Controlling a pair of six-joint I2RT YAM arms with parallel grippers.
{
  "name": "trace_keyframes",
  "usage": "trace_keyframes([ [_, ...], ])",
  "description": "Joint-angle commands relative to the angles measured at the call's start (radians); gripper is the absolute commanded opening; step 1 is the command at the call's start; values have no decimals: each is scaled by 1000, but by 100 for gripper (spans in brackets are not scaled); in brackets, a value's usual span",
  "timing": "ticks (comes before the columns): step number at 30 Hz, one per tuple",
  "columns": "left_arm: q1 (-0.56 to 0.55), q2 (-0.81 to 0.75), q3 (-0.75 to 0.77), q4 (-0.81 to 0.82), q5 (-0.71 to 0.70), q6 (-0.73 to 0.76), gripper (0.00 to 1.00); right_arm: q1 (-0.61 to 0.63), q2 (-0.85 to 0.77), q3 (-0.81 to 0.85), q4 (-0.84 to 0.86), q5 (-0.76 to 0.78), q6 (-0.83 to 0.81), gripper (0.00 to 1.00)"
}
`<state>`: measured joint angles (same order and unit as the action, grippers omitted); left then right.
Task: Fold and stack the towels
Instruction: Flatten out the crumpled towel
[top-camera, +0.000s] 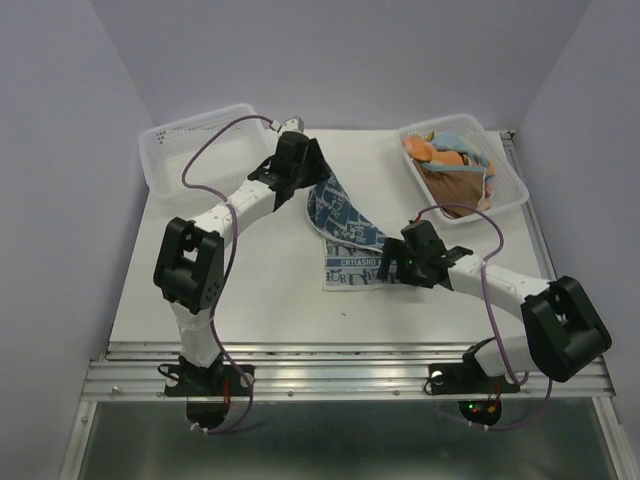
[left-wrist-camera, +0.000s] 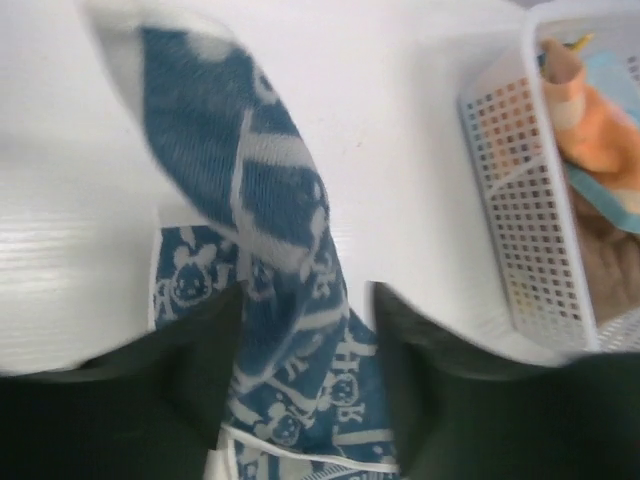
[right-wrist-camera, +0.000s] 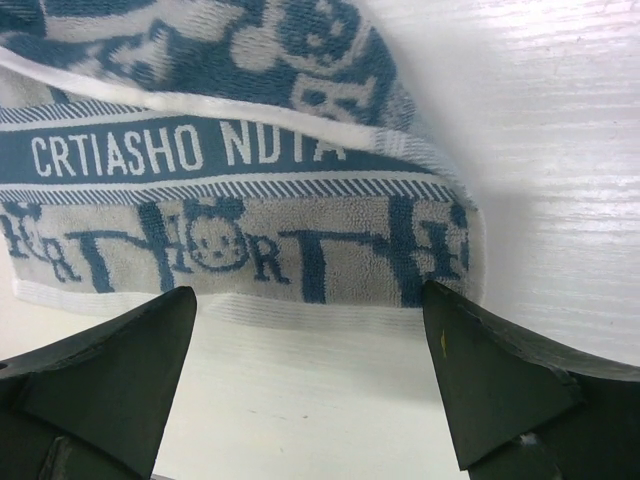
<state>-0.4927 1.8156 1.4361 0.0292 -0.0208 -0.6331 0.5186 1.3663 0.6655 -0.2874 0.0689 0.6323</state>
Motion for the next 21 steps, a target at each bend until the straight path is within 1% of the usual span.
trace_keyframes([
  [1,-27,4,55,-186,-54,67,93,4,-42,-27,-56,25,15,100],
  [2,-46,-21,6,-184,-62,82,99,3,-62,-23,-67,31,17,100],
  [3,-59,-83,-24,-181,-76,84,99,3,-73,-20,-84,32,17,100],
  [4,-72,-120,-99,-176,-90,84,99,4,-85,-17,-93,34,11,100],
  [5,-99,-160,-142,-172,-99,75,99,3,-111,-12,-98,40,12,100],
  [6,-113,-239,-231,-161,-117,53,99,3,-122,-14,-108,52,15,100],
  [7,-125,-277,-277,-154,-122,40,99,1,-130,-14,-116,63,21,100],
  [9,-147,-343,-365,-141,-117,10,99,1,-131,0,-153,104,41,100],
  [10,-171,-396,-408,-135,-110,-16,99,0,-130,5,-200,156,50,100],
  [11,-181,-416,-483,-130,-104,-33,99,-3,-125,6,-219,176,67,100],
  [13,-208,-452,-566,-129,-87,-69,99,-22,-113,0,-223,183,67,100],
  [16,-239,-461,-614,-120,-79,-97,99,-45,-85,-15,-200,155,61,100],
  [18,-253,-458,-634,-112,-94,-112,99,-52,-75,-23,-176,147,53,90],
  [19,-259,-447,-637,-107,-99,-117,99,-55,-59,-29,-145,125,40,79],
  [21,-268,-431,-635,-100,-90,-120,99,-57,-36,-24,-128,106,32,72],
])
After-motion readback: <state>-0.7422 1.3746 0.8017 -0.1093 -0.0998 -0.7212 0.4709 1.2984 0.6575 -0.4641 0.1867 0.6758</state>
